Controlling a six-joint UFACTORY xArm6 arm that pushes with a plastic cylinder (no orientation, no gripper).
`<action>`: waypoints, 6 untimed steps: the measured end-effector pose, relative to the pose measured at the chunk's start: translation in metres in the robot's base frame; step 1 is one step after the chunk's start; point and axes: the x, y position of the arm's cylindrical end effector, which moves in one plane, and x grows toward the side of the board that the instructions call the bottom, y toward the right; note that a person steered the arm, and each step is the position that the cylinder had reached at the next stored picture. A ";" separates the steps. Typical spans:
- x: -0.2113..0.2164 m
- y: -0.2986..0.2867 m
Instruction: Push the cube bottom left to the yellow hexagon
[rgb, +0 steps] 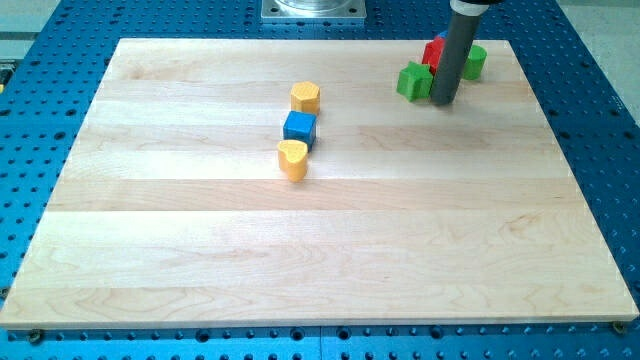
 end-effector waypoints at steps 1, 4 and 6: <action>-0.003 -0.005; 0.041 -0.075; 0.133 -0.149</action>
